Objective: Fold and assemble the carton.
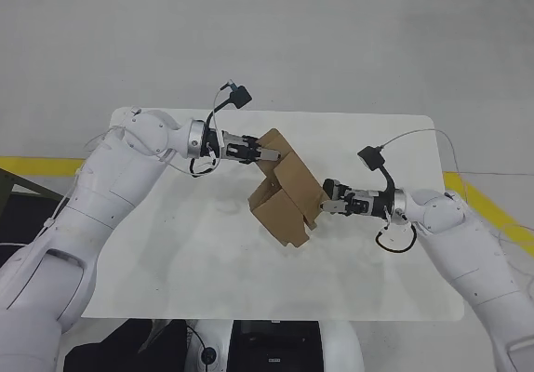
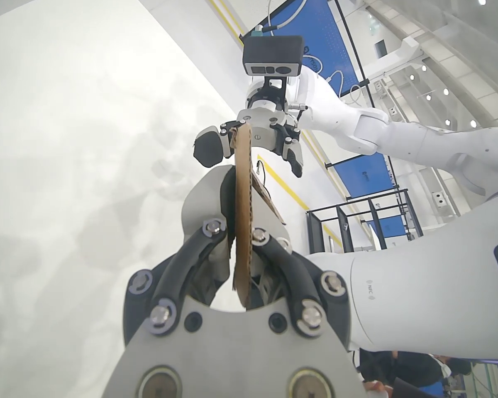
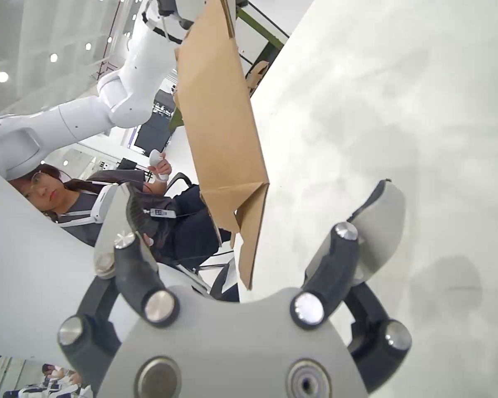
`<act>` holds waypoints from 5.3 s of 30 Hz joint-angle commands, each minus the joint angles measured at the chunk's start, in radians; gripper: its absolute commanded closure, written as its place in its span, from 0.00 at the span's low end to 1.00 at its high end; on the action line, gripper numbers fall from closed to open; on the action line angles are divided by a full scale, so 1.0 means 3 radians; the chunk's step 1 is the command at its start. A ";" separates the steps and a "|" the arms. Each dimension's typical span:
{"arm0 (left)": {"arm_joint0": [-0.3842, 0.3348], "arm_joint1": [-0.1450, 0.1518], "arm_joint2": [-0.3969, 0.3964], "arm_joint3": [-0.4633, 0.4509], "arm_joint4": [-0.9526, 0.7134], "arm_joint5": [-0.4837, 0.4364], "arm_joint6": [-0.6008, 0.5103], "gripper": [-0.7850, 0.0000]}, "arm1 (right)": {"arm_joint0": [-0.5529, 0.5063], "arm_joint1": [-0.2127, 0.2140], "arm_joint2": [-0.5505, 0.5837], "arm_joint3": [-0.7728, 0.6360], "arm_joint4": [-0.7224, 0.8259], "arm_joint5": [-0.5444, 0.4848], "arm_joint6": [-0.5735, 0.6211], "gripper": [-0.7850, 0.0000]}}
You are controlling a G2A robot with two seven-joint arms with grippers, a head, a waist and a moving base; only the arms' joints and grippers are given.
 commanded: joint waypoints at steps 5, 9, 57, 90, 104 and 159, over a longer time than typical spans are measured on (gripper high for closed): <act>0.0142 0.0049 -0.0109 -0.0119 0.0072 0.0099 0.0062 1.00 | -0.0024 -0.0002 -0.0005 -0.0025 0.0284 0.0458 0.0107 0.00; 0.0202 0.0077 -0.0180 -0.0225 0.0033 0.0147 -0.0007 1.00 | 0.0071 0.0002 0.0009 -0.0036 0.0451 0.0647 0.0406 0.00; 0.0222 0.0166 -0.0130 -0.0280 -0.0656 -0.0010 -0.0011 0.00 | 0.0282 -0.0021 -0.0164 -0.0061 0.1254 0.1148 0.1161 1.00; 0.0767 0.0408 -0.0604 -0.0805 -0.0373 0.0253 0.0214 0.00 | -0.0196 0.0081 0.0436 -0.0246 0.1015 0.1085 0.0249 1.00; 0.0809 0.0412 -0.0632 -0.0882 -0.0205 0.0307 0.0382 0.00 | -0.0261 0.0068 0.0471 -0.0324 0.1126 0.1265 -0.0057 1.00; 0.0797 -0.0111 -0.0131 -0.0526 -0.0355 0.0744 0.1574 0.91 | -0.1015 -0.0217 0.0530 -0.1473 0.0303 0.2200 -0.2648 1.00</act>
